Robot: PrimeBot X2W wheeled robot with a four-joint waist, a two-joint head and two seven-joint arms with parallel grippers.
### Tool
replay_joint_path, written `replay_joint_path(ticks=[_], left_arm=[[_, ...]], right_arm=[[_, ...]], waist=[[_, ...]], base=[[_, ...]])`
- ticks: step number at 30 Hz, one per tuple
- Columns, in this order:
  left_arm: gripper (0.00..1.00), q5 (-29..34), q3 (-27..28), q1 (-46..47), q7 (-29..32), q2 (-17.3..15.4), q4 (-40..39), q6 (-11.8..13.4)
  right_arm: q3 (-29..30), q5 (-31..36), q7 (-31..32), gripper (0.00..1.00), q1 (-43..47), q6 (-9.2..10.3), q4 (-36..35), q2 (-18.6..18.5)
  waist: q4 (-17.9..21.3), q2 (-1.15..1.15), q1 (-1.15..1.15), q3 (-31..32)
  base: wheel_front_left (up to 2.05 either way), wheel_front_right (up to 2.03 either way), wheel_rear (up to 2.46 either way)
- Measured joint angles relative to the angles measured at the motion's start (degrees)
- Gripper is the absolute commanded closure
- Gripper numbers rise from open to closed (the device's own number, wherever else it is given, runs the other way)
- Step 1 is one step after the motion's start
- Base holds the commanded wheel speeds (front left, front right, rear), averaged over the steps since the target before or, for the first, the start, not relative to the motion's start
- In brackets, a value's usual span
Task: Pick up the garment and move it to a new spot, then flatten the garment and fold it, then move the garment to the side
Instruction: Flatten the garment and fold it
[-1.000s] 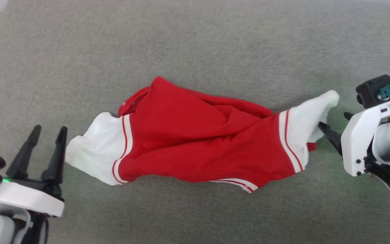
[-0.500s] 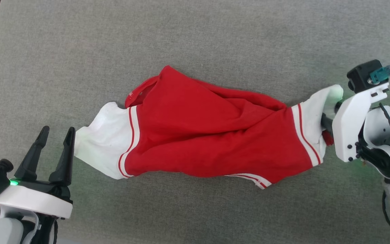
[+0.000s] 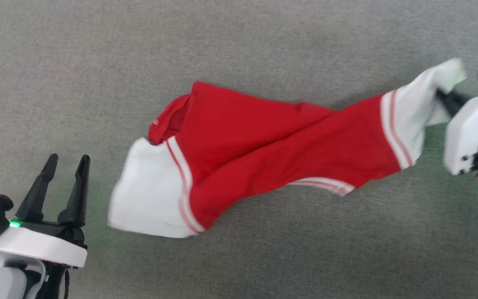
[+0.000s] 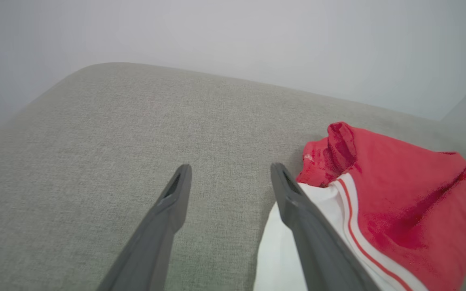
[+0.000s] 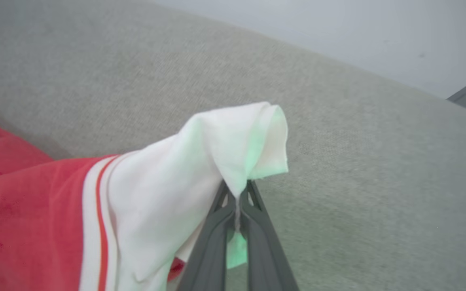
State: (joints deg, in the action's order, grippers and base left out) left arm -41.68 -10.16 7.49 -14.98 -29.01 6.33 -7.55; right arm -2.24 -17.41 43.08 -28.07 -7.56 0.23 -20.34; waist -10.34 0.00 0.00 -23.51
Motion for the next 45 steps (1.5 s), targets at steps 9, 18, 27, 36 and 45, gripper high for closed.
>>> replay_joint_path(ticks=[9, 18, 27, 36, 45], left_arm=[[0.0, 0.42, -0.96, -0.84, 0.0, -0.02, -0.9, 0.0], [0.0, 0.43, -1.54, -2.25, 0.0, 0.45, -0.99, 0.0], [0.0, 0.42, -2.74, -2.26, 0.01, -0.19, -1.22, 0.0], [0.0, 0.4, -3.33, -2.2, 0.0, -1.14, -1.19, 0.0], [0.0, 0.77, -4.92, -1.79, 0.0, -6.43, -3.37, 0.0]], right_arm=[[10.62, 0.18, 2.03, 1.0, 8.33, 0.0, -5.12, 0.12], [18.29, -1.3, 9.39, 1.0, 25.23, 0.0, -13.07, 2.67], [23.42, 4.34, 5.14, 1.0, 28.68, 0.0, -10.83, 4.81], [24.9, 6.99, 1.93, 1.0, 28.59, 0.0, -7.19, 5.77], [27.39, 6.9, -5.94, 0.0, 26.89, 0.01, -6.7, 7.25]], waist=[[2.85, 0.0, 0.0, 2.41], [4.55, 0.0, 0.0, 3.52], [4.92, 0.0, 0.0, 3.27], [4.61, 0.0, 0.0, 3.11], [5.51, 0.0, 0.0, 4.14]], base=[[0.0, 0.0, 0.0], [0.0, 0.0, 0.0], [0.0, 0.0, 0.0], [0.0, 0.0, 0.0], [0.0, 0.0, 0.0]])
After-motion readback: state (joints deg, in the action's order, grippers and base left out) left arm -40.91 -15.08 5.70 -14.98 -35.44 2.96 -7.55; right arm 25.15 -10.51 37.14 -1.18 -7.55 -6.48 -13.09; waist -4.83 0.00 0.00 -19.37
